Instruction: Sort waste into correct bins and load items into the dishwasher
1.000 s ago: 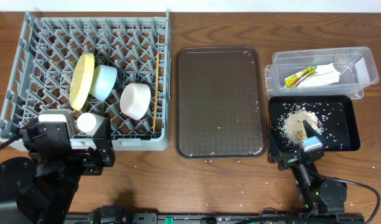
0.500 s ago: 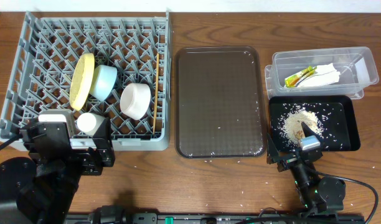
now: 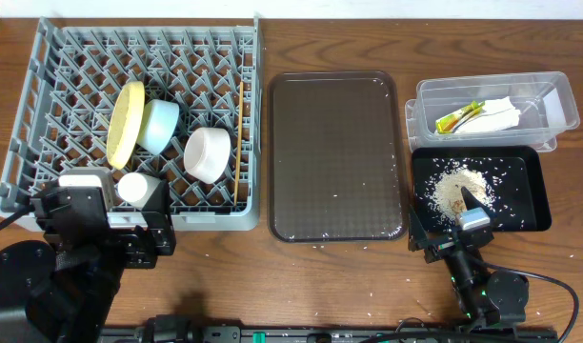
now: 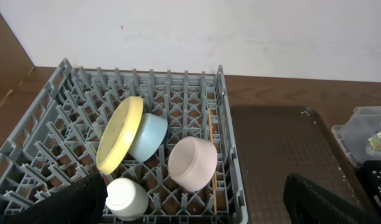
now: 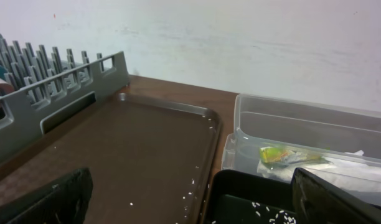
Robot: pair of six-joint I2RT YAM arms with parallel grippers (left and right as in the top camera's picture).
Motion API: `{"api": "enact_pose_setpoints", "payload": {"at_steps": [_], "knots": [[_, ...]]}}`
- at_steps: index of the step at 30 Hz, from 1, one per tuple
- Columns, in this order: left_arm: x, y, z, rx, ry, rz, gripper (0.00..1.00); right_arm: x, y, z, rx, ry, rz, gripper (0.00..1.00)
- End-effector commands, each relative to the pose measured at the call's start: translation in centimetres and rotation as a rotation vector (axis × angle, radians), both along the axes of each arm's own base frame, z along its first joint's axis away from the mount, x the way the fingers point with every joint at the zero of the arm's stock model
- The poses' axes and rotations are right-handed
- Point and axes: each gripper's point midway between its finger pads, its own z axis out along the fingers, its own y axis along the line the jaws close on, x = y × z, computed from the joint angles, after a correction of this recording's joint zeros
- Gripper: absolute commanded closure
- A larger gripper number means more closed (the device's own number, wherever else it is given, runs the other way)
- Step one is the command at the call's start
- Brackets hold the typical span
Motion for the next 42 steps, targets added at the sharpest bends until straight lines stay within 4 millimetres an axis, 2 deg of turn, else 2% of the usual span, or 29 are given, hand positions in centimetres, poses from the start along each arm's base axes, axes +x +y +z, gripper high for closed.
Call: {"api": "enact_pose_setpoints", "payload": {"at_steps": [1, 6, 11, 21, 26, 33, 39, 42], "knots": [[-0.1, -0.2, -0.1, -0.015, 0.005, -0.005, 0.09, 0.1, -0.3, -0.1, 0.013, 0.008, -0.017, 0.01], [-0.4, 0.0, -1.4, -0.073, 0.021, 0.033, 0.09, 0.1, -0.3, -0.1, 0.013, 0.008, -0.017, 0.01], [0.1, 1.2, -3.4, -0.195, -0.066, 0.15, 0.09, 0.1, -0.3, -0.1, 0.013, 0.008, -0.017, 0.01], [0.4, 1.2, -8.3, -0.218, -0.324, 0.13, 0.08, 0.1, -0.3, -0.1, 0.013, 0.008, -0.017, 0.01], [0.5, 1.3, -10.9, -0.215, -0.372, 0.128, 0.09, 0.1, -0.3, -0.1, 0.013, 0.008, -0.017, 0.01], [2.7, 1.6, -16.2, -0.206, -0.295, 0.146, 0.08, 0.1, -0.3, -0.1, 0.013, 0.008, -0.017, 0.01], [4.6, 1.7, -22.3, -0.208, -0.232, 0.149, 0.08, 0.1, -0.3, -0.1, 0.013, 0.008, -0.017, 0.01], [5.0, 1.4, -23.8, -0.209, -0.223, 0.135, 0.09, 0.1, -0.3, -0.1, 0.013, 0.008, -0.017, 0.01]]}}
